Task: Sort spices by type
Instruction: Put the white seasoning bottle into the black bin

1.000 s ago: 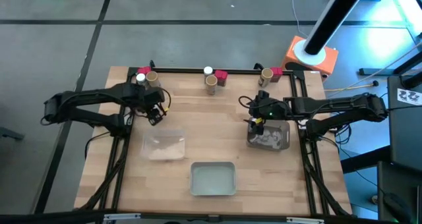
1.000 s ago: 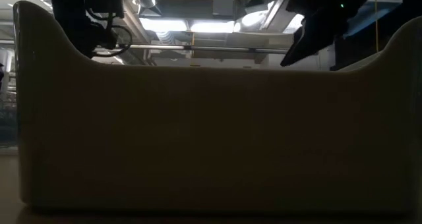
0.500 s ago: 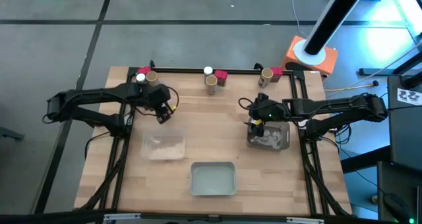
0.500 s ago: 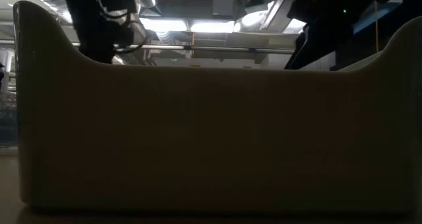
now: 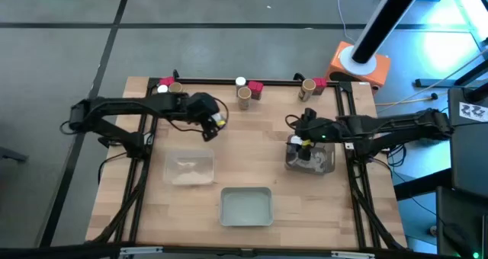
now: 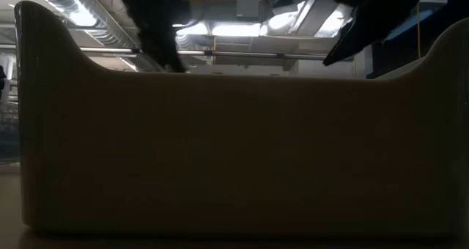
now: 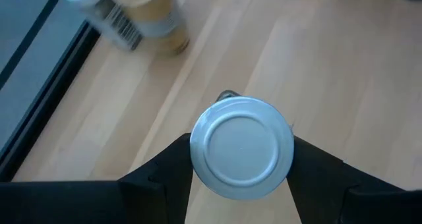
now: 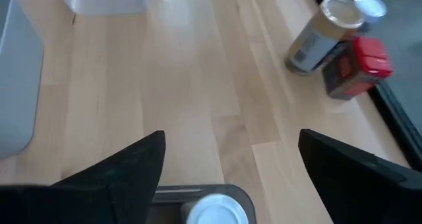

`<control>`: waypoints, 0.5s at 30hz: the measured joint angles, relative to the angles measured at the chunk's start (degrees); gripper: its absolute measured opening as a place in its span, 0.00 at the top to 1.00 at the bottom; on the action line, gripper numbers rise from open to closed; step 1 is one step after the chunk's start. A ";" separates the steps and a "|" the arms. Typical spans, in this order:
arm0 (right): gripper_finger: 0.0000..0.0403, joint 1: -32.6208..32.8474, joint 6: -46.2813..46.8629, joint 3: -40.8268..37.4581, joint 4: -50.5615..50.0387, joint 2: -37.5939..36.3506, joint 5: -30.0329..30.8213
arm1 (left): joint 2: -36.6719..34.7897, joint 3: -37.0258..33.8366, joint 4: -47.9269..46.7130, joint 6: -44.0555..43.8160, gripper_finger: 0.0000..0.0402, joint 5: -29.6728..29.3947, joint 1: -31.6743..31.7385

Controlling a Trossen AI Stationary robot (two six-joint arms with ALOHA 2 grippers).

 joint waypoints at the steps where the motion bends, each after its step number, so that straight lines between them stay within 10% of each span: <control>1: 0.14 0.42 0.82 0.00 -0.81 -1.03 0.67 | 1.60 1.54 0.05 0.00 0.53 0.00 -0.46; 15: 0.14 6.03 11.81 0.00 -14.03 -12.22 9.40 | 21.14 23.66 0.49 -1.78 0.53 0.00 -9.02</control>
